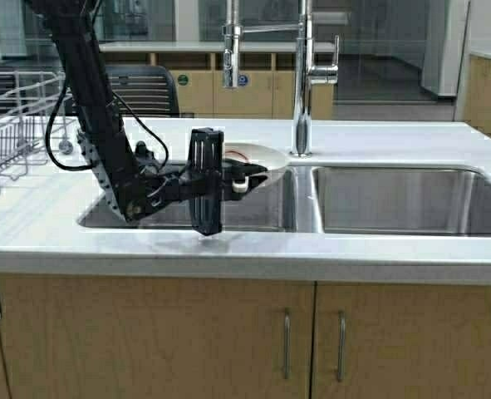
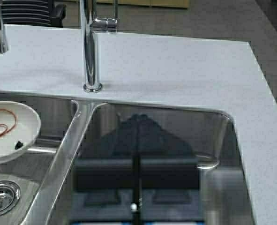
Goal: Wash the pan
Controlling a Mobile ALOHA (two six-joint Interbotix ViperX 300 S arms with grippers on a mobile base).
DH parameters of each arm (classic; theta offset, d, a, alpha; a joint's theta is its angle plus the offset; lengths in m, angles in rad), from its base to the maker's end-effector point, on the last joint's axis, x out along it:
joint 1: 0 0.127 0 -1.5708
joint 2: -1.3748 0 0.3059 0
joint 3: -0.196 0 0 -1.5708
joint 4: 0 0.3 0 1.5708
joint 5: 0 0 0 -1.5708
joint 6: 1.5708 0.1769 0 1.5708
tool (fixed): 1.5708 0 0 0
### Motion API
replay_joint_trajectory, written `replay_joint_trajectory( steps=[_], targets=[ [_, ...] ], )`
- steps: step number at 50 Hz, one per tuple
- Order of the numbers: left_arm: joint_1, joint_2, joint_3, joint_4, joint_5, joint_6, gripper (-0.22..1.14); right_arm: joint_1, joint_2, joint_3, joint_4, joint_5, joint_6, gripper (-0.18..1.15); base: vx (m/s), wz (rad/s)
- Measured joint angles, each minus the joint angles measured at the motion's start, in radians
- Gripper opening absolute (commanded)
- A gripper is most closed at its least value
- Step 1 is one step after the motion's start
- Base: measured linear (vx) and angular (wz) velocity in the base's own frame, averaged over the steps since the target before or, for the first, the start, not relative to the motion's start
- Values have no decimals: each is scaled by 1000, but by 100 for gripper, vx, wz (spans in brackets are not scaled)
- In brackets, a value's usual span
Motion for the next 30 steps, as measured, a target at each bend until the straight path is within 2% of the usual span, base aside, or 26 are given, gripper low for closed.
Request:
replay_joint_trajectory(
  steps=[14, 30],
  targets=[
    [46, 2, -40, -11, 28, -5, 2, -2, 2, -2, 0, 0, 5, 7, 18, -6],
    [44, -20, 40, -8, 25, -11, 2, 0, 18, -2, 0, 0, 6, 7, 18, 7]
  ],
)
